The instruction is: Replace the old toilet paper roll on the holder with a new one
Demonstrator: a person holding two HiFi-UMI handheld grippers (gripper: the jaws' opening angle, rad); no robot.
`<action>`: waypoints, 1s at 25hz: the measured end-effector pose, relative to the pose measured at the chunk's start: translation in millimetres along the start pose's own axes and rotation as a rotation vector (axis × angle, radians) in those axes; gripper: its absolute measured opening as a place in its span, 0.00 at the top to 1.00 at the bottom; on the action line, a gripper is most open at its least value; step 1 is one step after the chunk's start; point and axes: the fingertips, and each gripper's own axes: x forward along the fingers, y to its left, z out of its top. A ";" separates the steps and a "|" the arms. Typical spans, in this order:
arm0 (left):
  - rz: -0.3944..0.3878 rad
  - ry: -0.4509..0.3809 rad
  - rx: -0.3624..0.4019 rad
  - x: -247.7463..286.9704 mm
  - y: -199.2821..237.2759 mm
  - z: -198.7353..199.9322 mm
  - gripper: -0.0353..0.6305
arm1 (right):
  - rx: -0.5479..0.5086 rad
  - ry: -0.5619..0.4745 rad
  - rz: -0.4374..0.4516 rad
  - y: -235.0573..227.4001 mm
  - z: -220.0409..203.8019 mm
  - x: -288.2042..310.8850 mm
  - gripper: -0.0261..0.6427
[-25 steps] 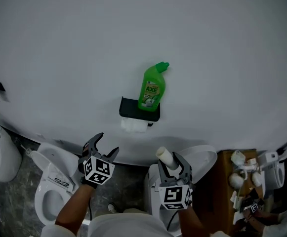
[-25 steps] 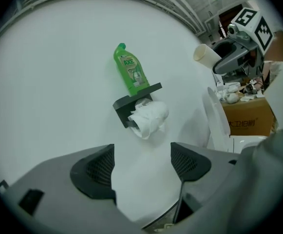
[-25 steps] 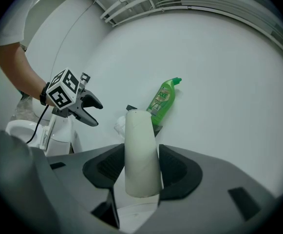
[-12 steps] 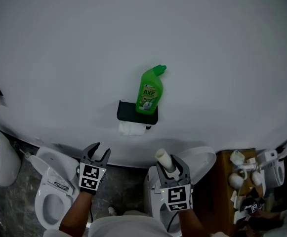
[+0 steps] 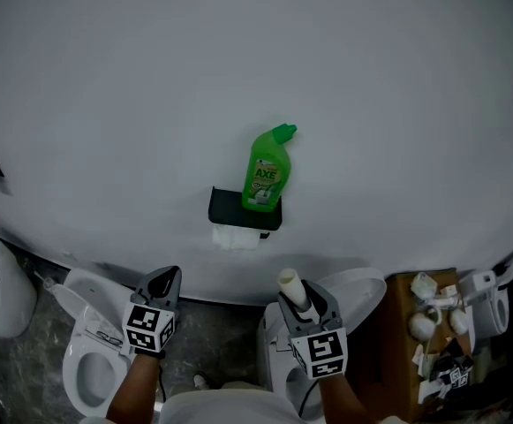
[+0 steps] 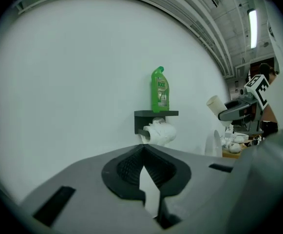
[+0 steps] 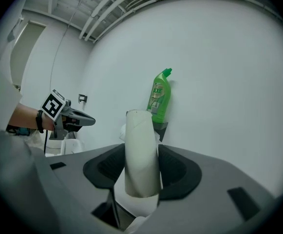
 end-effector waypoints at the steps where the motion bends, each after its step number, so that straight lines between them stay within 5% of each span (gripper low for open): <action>1: 0.008 -0.013 -0.009 -3.9 3.5 5.0 0.94 | 0.008 -0.004 -0.002 -2.7 1.5 0.3 0.66; 16: 0.139 -0.226 -0.073 -94.9 55.1 69.6 0.94 | 0.189 -0.100 -0.070 -49.9 22.2 -15.4 0.65; 25: 0.248 -0.241 -0.083 -140.9 75.5 66.9 0.94 | 0.278 -0.155 -0.096 -65.3 28.9 -32.0 0.65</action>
